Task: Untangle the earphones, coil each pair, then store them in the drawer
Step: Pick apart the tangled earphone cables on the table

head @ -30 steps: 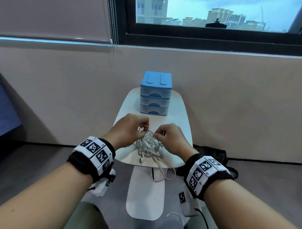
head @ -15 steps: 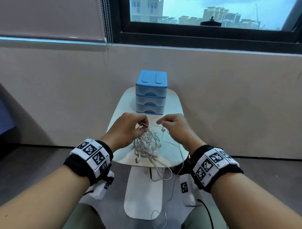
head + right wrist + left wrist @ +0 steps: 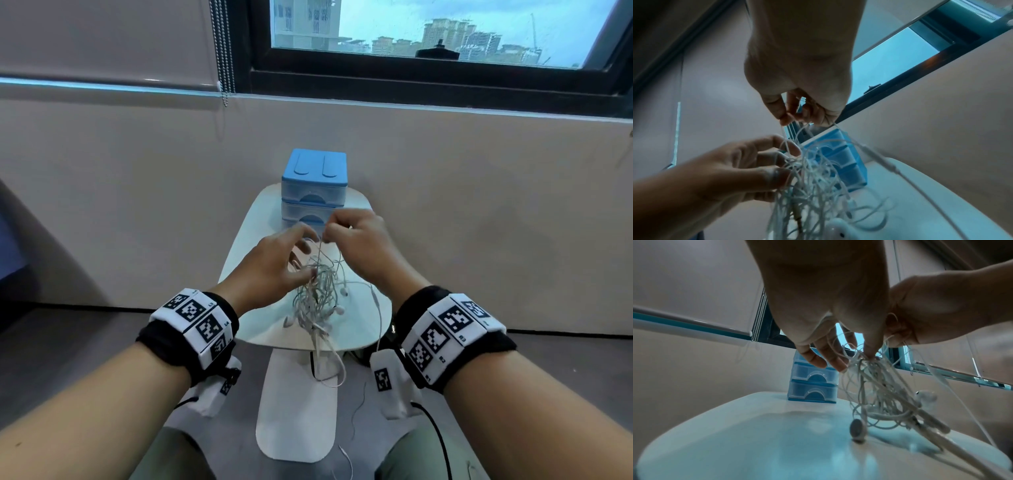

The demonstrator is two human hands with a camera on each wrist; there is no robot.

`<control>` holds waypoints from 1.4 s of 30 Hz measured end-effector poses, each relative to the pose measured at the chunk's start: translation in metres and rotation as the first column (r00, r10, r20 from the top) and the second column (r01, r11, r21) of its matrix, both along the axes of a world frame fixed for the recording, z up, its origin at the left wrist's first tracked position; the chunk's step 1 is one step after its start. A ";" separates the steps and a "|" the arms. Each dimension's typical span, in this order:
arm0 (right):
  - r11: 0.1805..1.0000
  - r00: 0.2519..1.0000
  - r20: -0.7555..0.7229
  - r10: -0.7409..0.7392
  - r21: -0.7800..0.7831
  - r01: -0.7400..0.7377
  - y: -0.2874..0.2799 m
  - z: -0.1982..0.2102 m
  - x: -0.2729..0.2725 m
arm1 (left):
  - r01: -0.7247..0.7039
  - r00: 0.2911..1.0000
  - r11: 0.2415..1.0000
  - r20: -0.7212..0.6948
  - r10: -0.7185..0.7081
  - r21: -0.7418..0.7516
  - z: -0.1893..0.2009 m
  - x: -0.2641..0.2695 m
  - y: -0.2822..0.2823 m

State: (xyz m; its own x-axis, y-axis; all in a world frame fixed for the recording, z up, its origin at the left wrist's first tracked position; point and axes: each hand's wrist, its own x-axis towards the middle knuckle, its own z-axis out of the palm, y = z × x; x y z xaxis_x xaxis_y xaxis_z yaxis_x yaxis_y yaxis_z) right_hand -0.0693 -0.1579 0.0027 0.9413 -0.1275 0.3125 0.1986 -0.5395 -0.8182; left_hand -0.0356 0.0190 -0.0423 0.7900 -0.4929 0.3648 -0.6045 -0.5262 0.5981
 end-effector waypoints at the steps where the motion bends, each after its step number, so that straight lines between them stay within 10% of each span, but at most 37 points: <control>1: 1.000 0.999 0.047 -0.027 -0.001 0.027 0.003 0.006 -0.001 | 0.020 1.000 1.000 -0.012 -0.020 -0.009 0.000 0.001 -0.001; 10: 0.948 0.942 0.159 -0.296 0.169 0.270 -0.014 0.021 0.005 | 0.016 0.998 0.998 -0.064 -0.019 -0.054 0.013 0.004 -0.004; 23: 0.786 0.997 -0.071 0.019 0.618 0.029 -0.017 0.000 0.000 | 0.053 0.997 0.998 0.050 -0.052 -0.036 0.011 0.002 -0.007; 36: 0.971 0.967 -0.204 0.153 0.212 -0.109 -0.033 -0.011 0.004 | 0.056 0.998 0.998 0.043 -0.055 -0.029 0.013 0.008 -0.007; 42: 0.964 0.964 -0.253 0.080 -0.226 -0.139 -0.035 0.002 -0.001 | 0.053 0.997 0.998 0.058 -0.055 0.034 0.015 0.008 -0.010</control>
